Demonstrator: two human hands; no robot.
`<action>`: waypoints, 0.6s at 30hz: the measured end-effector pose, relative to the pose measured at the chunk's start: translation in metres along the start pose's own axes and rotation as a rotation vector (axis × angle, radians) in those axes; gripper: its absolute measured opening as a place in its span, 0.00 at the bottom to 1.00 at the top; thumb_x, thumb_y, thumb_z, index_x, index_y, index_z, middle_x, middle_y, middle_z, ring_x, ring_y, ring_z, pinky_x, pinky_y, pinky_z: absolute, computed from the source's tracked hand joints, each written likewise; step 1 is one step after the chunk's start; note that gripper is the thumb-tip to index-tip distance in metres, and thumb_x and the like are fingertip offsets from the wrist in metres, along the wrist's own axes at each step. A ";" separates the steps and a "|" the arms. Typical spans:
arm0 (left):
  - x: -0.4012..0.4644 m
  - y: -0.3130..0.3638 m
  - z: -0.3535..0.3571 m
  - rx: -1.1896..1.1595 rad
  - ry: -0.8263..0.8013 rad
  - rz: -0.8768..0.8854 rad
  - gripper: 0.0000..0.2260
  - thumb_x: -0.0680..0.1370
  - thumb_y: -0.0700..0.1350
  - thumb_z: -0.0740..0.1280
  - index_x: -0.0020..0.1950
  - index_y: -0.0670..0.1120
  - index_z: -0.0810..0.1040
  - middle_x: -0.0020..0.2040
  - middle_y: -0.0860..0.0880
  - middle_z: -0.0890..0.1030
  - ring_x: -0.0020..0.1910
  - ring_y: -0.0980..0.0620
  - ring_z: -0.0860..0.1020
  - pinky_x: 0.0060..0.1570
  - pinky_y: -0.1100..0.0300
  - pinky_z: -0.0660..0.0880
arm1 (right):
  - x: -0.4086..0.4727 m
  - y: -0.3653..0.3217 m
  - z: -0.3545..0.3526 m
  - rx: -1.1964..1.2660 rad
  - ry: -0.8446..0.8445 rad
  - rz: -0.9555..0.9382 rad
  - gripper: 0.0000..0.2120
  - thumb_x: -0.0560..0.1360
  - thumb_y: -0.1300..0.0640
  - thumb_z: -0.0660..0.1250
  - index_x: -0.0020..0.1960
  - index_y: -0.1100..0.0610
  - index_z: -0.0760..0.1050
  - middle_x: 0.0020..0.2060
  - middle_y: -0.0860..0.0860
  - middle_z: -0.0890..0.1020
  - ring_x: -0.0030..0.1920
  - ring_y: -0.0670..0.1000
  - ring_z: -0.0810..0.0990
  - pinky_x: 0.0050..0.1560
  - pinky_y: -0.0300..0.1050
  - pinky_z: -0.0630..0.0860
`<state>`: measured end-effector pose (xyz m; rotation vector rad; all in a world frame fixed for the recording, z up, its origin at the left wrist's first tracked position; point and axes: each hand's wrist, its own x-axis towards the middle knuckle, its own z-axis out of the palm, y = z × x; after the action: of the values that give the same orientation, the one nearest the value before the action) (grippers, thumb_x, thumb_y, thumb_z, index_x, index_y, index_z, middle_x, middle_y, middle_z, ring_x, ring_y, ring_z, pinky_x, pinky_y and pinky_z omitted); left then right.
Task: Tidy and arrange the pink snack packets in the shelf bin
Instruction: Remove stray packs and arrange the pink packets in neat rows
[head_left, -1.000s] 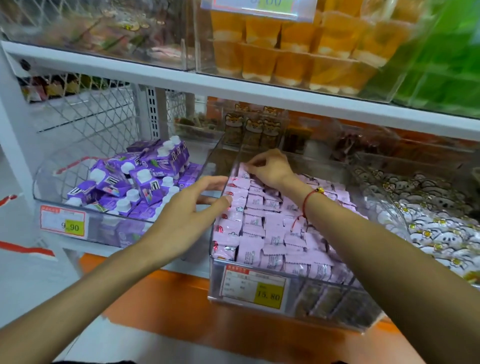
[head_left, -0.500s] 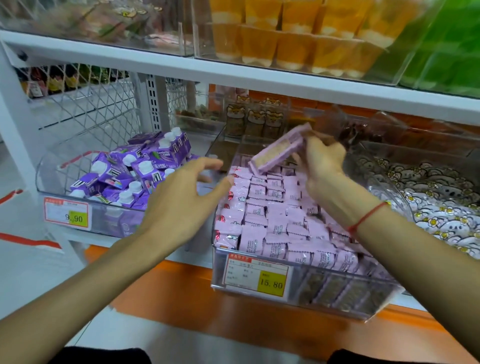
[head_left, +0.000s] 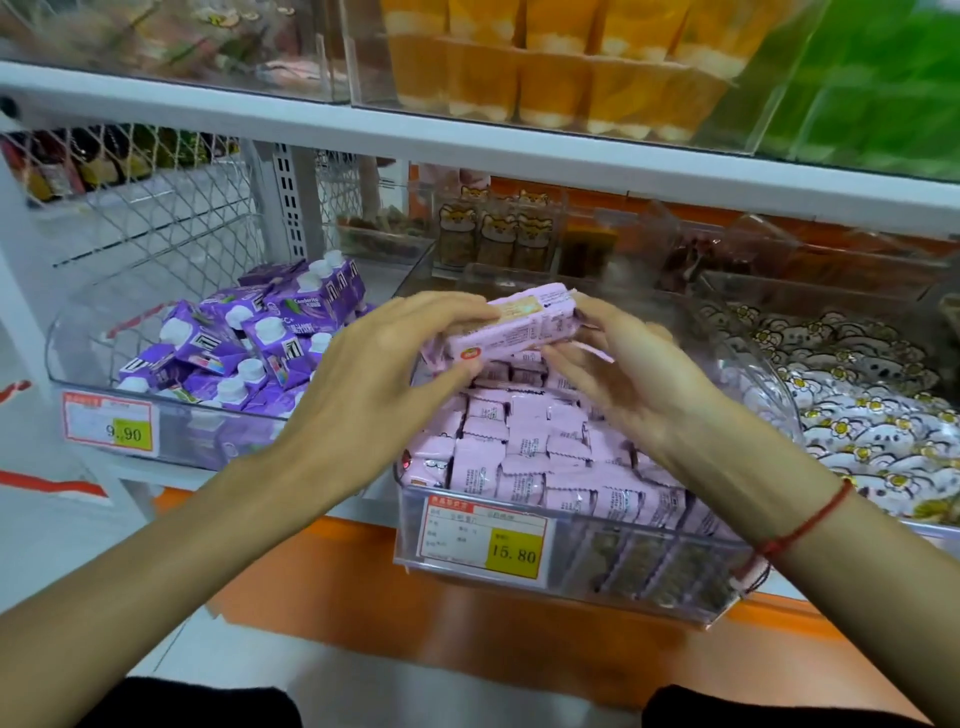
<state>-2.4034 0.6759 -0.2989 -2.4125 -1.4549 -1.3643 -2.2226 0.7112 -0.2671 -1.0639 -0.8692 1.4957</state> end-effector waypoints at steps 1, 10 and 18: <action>-0.001 0.000 0.000 -0.034 0.003 -0.033 0.16 0.74 0.43 0.71 0.62 0.51 0.78 0.53 0.65 0.77 0.48 0.66 0.73 0.50 0.72 0.69 | 0.002 0.000 -0.002 -0.081 0.026 -0.049 0.11 0.77 0.58 0.66 0.58 0.60 0.76 0.42 0.51 0.84 0.39 0.45 0.83 0.40 0.37 0.79; 0.000 0.004 0.000 -0.191 0.056 -0.258 0.15 0.76 0.56 0.65 0.62 0.55 0.75 0.49 0.56 0.82 0.47 0.58 0.78 0.52 0.55 0.75 | -0.005 0.023 -0.005 -1.351 -0.281 -1.031 0.30 0.70 0.56 0.71 0.70 0.51 0.67 0.65 0.47 0.73 0.66 0.48 0.67 0.67 0.44 0.60; 0.000 0.001 0.000 -0.217 0.119 -0.299 0.18 0.74 0.58 0.65 0.61 0.51 0.75 0.56 0.59 0.76 0.56 0.62 0.75 0.58 0.59 0.73 | 0.011 0.021 -0.011 -0.621 -0.119 -0.522 0.15 0.70 0.61 0.74 0.56 0.56 0.76 0.46 0.47 0.82 0.43 0.44 0.81 0.41 0.33 0.77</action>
<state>-2.4031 0.6752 -0.2983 -2.2470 -1.7758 -1.7793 -2.2201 0.7184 -0.2923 -1.0678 -1.6196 0.8655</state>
